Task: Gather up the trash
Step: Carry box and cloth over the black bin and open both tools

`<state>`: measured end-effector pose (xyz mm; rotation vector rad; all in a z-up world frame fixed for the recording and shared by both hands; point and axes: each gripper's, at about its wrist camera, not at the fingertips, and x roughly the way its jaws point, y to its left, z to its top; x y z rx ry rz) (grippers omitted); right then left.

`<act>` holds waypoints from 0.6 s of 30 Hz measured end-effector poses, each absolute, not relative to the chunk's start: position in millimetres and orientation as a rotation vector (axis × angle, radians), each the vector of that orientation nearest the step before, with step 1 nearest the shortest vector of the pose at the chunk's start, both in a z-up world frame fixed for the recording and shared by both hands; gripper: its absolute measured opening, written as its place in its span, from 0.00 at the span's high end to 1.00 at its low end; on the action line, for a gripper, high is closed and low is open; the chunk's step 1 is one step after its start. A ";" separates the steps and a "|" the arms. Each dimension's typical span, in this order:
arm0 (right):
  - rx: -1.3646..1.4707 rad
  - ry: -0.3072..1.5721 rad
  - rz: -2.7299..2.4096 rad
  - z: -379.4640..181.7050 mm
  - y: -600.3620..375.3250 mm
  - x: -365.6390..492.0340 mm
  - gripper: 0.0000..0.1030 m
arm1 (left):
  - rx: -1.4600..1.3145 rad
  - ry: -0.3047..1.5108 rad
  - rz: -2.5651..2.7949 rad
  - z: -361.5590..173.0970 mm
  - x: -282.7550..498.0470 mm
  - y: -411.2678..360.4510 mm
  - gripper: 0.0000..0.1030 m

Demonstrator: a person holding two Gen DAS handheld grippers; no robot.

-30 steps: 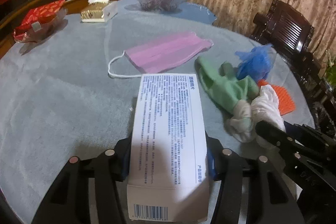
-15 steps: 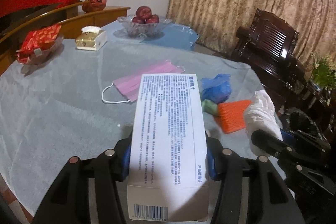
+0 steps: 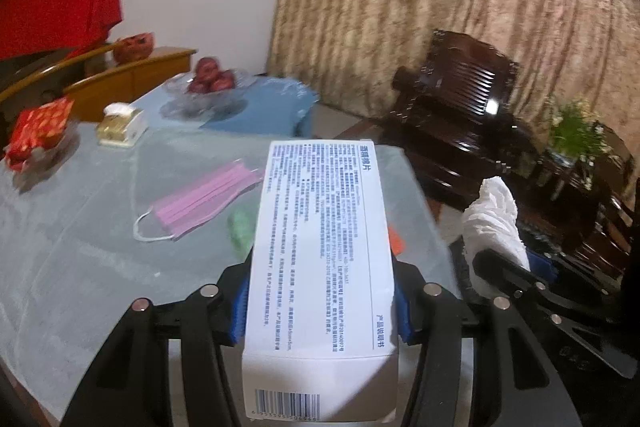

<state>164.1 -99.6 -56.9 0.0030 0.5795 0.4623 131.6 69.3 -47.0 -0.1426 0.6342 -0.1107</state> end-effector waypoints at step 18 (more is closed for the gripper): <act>0.060 0.510 0.216 -43.1 -223.9 122.5 0.72 | -0.048 0.571 -0.356 -10.9 126.4 -58.4 0.48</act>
